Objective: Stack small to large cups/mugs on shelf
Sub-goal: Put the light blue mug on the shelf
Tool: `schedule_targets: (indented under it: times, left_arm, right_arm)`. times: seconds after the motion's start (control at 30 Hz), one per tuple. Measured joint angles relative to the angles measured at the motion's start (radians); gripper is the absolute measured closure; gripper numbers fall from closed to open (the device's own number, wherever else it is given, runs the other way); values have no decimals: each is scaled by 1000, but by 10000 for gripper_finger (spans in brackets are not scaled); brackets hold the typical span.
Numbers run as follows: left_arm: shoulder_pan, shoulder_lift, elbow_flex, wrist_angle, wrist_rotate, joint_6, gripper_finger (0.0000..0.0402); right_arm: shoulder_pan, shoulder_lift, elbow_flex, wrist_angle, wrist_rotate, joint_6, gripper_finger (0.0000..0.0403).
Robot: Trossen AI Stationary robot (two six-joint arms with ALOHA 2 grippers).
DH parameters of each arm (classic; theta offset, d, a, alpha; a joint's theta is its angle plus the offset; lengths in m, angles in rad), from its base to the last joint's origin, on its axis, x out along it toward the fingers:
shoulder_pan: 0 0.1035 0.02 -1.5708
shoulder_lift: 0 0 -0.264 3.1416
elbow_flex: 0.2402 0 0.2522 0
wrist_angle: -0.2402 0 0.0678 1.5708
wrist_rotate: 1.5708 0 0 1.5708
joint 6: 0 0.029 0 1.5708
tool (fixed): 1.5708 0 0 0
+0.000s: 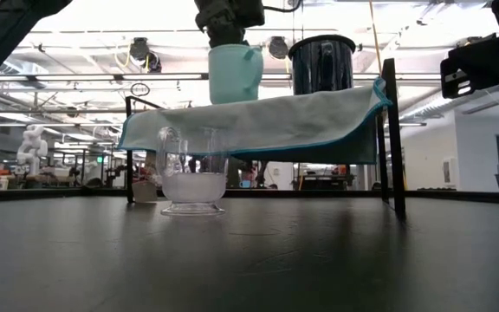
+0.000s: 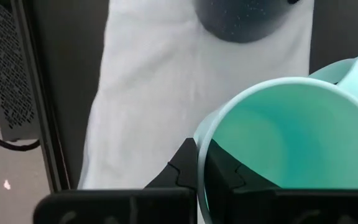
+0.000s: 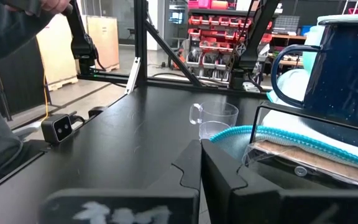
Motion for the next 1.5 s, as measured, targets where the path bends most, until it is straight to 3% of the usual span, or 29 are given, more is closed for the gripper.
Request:
schedule_targets:
  times: [1.5]
  left_arm:
    - [1, 38, 0, -2, 57, -6, 395]
  right_arm:
    - [0, 0, 0, 0, 0, 8, 403]
